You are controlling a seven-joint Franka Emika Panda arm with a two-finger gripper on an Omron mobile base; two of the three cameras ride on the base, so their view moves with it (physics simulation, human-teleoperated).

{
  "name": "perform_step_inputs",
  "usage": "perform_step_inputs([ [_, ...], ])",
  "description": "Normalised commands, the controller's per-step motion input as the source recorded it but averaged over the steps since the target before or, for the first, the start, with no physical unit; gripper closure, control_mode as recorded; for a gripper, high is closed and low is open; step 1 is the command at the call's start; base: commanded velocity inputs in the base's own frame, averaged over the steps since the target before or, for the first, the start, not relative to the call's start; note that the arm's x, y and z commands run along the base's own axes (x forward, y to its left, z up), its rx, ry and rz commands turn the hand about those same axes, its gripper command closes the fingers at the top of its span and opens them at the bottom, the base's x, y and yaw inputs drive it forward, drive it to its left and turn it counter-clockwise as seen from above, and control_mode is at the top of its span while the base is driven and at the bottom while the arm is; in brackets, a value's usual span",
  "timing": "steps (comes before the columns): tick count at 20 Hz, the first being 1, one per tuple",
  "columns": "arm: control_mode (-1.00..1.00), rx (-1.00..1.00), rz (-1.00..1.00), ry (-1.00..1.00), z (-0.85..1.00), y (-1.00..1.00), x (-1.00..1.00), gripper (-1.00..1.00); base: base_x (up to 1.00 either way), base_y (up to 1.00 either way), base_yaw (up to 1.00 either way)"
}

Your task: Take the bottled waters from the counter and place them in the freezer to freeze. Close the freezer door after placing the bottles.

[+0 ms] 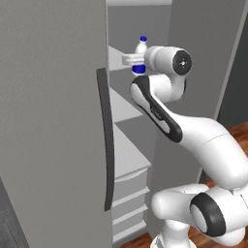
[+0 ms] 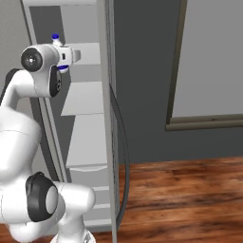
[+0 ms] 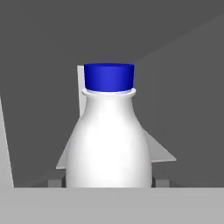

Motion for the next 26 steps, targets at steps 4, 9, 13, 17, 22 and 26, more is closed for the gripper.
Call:
perform_step_inputs([
  [4, -1.0, -0.02, 0.0, -0.01, 0.13, 0.01, 0.07, 1.0, 0.0, 0.0, 0.0],
  [9, -1.0, -0.01, 0.0, -0.01, 0.12, 0.0, 0.1, 1.0, 0.0, 0.0, 0.0],
  [13, -1.0, 0.0, 0.0, 0.0, 0.07, -0.03, 0.43, 1.0, 0.0, 0.0, 0.0],
  [17, -1.0, 0.0, 0.0, 0.02, 0.0, -0.05, 0.54, 1.0, 0.0, 0.0, 0.0],
  [22, -1.0, 0.0, 0.0, 0.02, 0.0, 0.0, 0.48, 1.0, 0.0, 0.0, 0.0],
  [26, -1.0, 0.0, 0.0, 0.04, 0.0, 0.0, 0.54, 1.0, 0.0, 0.0, 0.0],
])
